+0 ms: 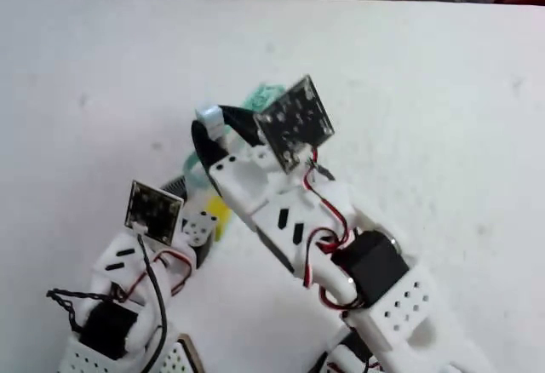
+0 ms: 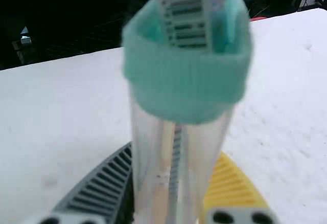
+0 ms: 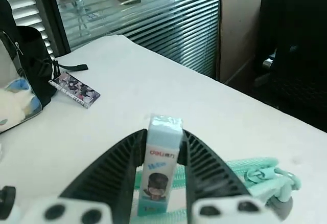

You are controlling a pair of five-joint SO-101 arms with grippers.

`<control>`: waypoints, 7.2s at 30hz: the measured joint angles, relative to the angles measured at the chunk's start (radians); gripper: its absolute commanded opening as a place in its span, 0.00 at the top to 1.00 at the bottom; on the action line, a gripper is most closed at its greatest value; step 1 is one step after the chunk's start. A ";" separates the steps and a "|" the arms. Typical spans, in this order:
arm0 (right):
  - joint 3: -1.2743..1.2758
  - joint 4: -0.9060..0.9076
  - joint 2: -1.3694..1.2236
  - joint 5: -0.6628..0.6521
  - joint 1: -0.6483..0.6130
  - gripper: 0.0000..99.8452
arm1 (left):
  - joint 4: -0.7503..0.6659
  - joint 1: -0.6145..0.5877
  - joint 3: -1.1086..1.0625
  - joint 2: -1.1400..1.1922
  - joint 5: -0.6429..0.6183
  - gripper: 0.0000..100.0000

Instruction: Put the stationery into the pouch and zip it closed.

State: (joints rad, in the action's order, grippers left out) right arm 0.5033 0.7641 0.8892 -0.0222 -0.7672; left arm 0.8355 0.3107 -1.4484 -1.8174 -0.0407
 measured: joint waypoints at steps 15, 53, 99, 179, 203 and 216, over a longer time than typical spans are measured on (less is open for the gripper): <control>0.166 -0.064 0.189 -0.069 -0.078 0.98 | 0.000 0.002 0.000 0.000 0.000 0.85; -0.390 0.311 -0.189 0.328 0.011 0.70 | 0.000 -0.008 0.000 0.002 0.000 0.85; -1.293 0.933 -0.925 -0.450 0.250 0.98 | 0.305 -0.005 0.270 -0.012 0.040 0.77; -0.428 0.936 -0.069 -1.063 -0.052 0.98 | 0.272 0.069 0.207 0.000 0.410 0.77; -0.434 0.936 -0.149 -1.163 -0.012 0.98 | 0.517 0.330 0.405 -0.015 0.319 0.89; -0.433 0.936 -0.137 -1.031 0.021 0.98 | 0.446 0.348 0.347 -0.015 0.319 0.98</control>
State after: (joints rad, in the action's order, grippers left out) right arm 0.0706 1.7001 0.7526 -1.0533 -0.7457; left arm 1.2820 0.6590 -1.1017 -1.8328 0.2785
